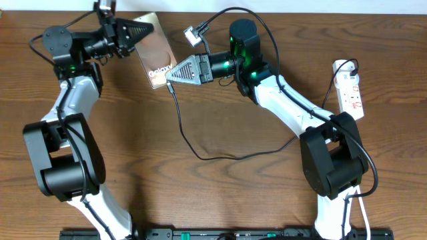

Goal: Plug charger to phone and switch on socket
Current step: 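Open the right gripper and pull it back from the phone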

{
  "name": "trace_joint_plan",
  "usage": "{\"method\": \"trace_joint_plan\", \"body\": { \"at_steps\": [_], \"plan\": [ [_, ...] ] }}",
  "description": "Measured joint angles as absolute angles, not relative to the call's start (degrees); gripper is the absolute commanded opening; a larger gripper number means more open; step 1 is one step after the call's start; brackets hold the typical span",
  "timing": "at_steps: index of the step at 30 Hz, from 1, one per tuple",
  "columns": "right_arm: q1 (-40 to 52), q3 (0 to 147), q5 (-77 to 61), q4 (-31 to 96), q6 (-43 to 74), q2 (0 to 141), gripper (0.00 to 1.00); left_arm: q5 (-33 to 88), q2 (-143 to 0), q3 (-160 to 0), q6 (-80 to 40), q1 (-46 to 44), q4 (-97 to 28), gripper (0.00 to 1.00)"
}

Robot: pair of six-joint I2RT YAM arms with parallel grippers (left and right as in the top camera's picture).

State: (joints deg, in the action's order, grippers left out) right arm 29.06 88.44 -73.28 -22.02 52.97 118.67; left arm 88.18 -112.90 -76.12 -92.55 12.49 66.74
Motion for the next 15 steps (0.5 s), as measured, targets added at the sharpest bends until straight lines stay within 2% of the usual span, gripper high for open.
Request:
{"method": "trace_joint_plan", "body": {
  "at_steps": [9, 15],
  "plan": [
    [29.0, 88.4, -73.5, -22.0, 53.0, 118.7, 0.99, 89.1, -112.9, -76.1, -92.6, 13.8, 66.8, 0.07],
    [27.8, 88.4, -73.5, -21.7, 53.0, 118.7, 0.99, 89.9, -112.9, -76.1, -92.8, 19.1, 66.7, 0.07]
  ]
}}
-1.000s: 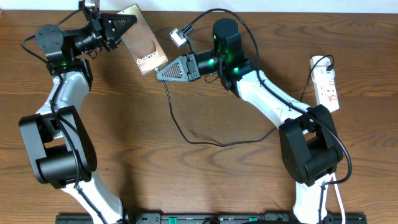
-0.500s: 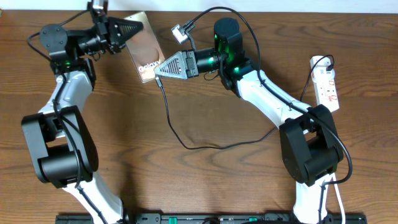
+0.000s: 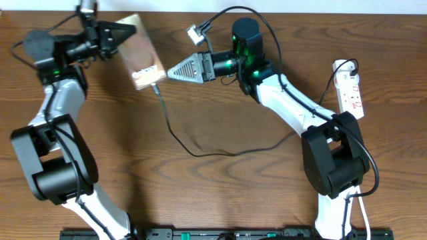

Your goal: Plug charger to phone and switch on socket

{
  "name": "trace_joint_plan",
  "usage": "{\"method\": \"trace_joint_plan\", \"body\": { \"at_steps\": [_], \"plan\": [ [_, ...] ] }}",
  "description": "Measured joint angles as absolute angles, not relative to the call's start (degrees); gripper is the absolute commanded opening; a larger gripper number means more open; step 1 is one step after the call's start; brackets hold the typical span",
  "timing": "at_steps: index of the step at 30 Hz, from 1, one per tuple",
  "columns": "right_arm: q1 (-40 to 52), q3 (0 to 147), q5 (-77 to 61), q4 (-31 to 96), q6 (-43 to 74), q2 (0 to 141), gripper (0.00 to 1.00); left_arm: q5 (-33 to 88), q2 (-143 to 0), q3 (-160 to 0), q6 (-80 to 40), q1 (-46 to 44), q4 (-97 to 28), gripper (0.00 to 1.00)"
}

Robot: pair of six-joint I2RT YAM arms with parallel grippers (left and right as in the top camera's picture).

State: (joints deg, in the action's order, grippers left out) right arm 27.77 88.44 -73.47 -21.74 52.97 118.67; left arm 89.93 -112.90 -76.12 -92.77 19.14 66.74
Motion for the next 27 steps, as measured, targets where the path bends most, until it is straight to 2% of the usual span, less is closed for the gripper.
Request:
{"method": "trace_joint_plan", "body": {
  "at_steps": [4, 6, 9, 13, 20, 27],
  "plan": [
    [25.8, 88.5, -72.5, -18.1, 52.2, 118.7, 0.99, 89.9, -112.9, -76.1, -92.9, 22.6, 66.8, 0.07],
    [24.8, 88.6, -70.7, -12.1, 50.4, 118.7, 0.99, 89.9, -112.9, -76.1, -93.0, 23.5, 66.8, 0.08],
    [23.0, 89.1, -64.0, 5.2, 44.4, 118.5, 0.99, 89.9, -112.9, -76.1, -93.0, 23.4, 66.8, 0.07],
    [21.9, 89.0, -55.2, 18.7, 37.4, 118.7, 0.99, 90.1, -112.9, -76.1, -93.0, 23.0, 66.9, 0.07],
    [21.1, 88.9, -31.5, 35.4, 29.0, 115.0, 0.99, 90.1, -112.9, -76.1, -92.1, 22.3, 66.9, 0.07],
    [20.8, 88.8, -10.4, 42.0, 25.4, 100.3, 0.99, 90.1, -112.9, -73.5, -86.6, 18.0, 66.2, 0.08]
  ]
}}
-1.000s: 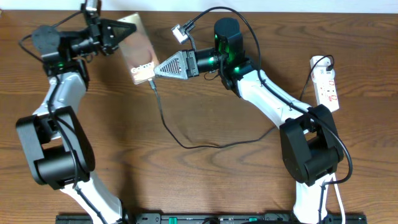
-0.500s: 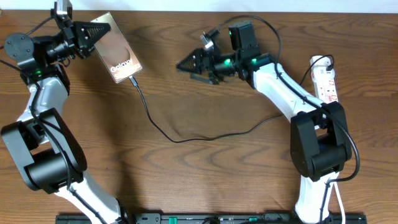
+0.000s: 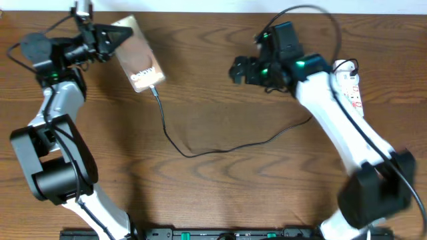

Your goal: Plug charger to phone and switch on socket

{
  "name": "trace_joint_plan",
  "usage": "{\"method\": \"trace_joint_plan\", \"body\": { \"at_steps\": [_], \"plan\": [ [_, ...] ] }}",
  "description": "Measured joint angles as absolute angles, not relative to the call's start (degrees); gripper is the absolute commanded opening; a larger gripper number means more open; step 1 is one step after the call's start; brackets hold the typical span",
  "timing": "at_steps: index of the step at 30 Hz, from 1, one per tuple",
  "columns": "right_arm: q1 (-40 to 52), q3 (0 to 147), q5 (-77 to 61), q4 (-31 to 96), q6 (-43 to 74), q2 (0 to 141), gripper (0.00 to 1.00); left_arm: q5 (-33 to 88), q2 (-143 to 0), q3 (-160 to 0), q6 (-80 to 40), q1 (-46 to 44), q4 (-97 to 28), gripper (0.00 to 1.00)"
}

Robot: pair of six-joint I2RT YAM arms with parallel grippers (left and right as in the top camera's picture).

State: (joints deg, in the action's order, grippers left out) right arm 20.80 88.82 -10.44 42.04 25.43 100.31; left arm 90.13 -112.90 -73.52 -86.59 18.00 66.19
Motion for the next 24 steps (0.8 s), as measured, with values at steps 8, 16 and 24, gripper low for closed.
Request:
{"method": "trace_joint_plan", "body": {
  "at_steps": [8, 16, 24],
  "plan": [
    [20.8, 89.0, -1.0, 45.5, 24.5, 94.3, 0.99, 90.1, -113.2, -64.7, -75.7, 14.5, 59.2, 0.07],
    [20.8, 89.0, 0.9, 46.9, 24.3, 94.4, 0.99, 89.7, -113.5, -57.7, -66.1, 14.5, 58.3, 0.07],
    [20.8, 89.0, 1.1, 47.1, 24.3, 94.4, 0.99, 89.5, -114.0, -54.4, -62.5, 14.5, 58.3, 0.08]
  ]
}}
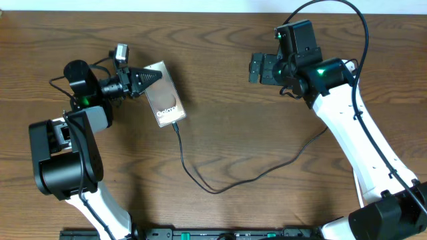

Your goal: Plug charger to phone and switch on socket

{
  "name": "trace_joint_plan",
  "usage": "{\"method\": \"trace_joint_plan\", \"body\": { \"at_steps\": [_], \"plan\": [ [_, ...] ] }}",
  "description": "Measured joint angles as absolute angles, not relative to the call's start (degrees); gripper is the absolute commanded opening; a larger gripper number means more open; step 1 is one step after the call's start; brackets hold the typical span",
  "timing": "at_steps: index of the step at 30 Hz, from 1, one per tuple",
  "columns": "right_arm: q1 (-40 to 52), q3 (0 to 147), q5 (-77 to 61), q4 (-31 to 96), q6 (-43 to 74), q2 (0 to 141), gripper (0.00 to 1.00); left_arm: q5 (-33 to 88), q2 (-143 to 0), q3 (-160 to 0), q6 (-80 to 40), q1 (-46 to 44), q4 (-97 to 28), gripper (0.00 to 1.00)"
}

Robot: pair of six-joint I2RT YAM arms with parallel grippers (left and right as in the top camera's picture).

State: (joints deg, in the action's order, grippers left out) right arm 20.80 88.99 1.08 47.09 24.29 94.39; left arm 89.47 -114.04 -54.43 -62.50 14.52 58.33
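A gold phone lies tilted on the table at the left, its lower end toward the middle. The black charger cable is plugged into that lower end, loops across the table and runs up to the right under my right arm. My left gripper is shut on the phone's upper left end. At the back right my right gripper hangs over bare table, well away from the phone, with nothing seen in it. Its jaws are not readable from above. My right arm covers the socket strip.
The wooden table's far edge runs along the top of the view. A black wire arcs above the right wrist. Both arm bases stand at the near edge.
My left gripper and the phone moved right and nearer, away from the far edge. My right gripper shifted slightly right, and its arm now lies over where the socket strip was.
At first my right gripper held the cable's plug at the lower end of the phone, which the left gripper held. Then the plug sat in the phone, with the right gripper just beside it. Later the right gripper was far off near the socket strip; the phone stays plugged.
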Motion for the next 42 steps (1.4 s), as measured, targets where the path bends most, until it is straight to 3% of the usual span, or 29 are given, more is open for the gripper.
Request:
{"method": "trace_joint_plan", "body": {
  "at_steps": [14, 30, 32, 38, 42],
  "plan": [
    [20.8, 89.0, -0.4, 47.1, 24.3, 94.4, 0.99, 89.2, -114.0, -54.3, -61.6, 14.5, 58.4, 0.08],
    [20.8, 89.0, -32.9, 44.1, 19.4, 102.5, 0.95, 88.5, -114.0, -54.3, -63.2, 14.5, 58.4, 0.08],
    [20.8, 89.0, -38.0, 43.3, 18.0, 104.8, 0.9, 88.4, -114.0, -54.3, -63.2, 14.5, 58.4, 0.07],
    [20.8, 89.0, -51.2, 41.9, 12.2, 110.2, 0.54, 88.3, -114.0, -54.3, -63.9, 14.5, 58.4, 0.07],
    [21.0, 89.0, -58.3, 41.9, 8.4, 112.6, 0.53, 87.6, -114.0, -54.3, -64.9, 14.8, 58.4, 0.07]
  ]
}}
